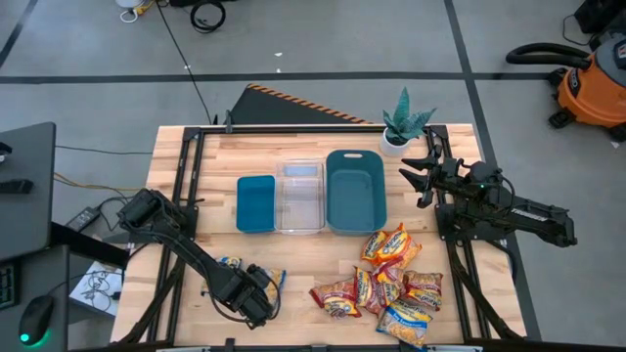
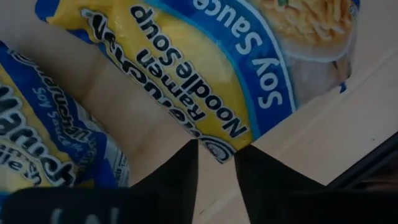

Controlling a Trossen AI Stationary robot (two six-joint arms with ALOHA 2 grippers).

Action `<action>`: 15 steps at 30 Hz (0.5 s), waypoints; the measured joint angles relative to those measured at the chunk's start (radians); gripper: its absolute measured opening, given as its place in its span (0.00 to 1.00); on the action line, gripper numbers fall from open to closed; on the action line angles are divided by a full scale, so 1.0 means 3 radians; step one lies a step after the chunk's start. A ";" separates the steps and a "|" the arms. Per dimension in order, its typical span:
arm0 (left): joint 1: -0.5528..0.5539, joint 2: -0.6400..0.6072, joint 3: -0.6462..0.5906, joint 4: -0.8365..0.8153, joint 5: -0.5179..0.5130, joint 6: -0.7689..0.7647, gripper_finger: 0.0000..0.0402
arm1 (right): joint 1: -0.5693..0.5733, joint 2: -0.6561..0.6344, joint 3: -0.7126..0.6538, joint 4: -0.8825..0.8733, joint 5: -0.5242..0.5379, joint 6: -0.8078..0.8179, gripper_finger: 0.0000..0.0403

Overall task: Sort Maruchan noodles
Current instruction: Put the blue noodle pack into the transparent bin

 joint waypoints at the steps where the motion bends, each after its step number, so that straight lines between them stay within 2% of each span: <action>1: 0.0010 0.0000 0.0000 -0.0011 -0.0001 0.0033 0.23 | 0.0001 0.0000 0.0001 0.0000 0.0000 0.0000 0.38; 9: 0.0117 0.0000 0.0000 -0.0125 0.0002 0.0336 0.03 | 0.0000 0.0000 0.0001 -0.0001 0.0001 0.0000 0.38; 15: 0.0258 -0.0069 0.0072 -0.0383 0.0000 0.0619 0.02 | 0.0001 0.0000 0.0001 -0.0001 0.0000 -0.0001 0.38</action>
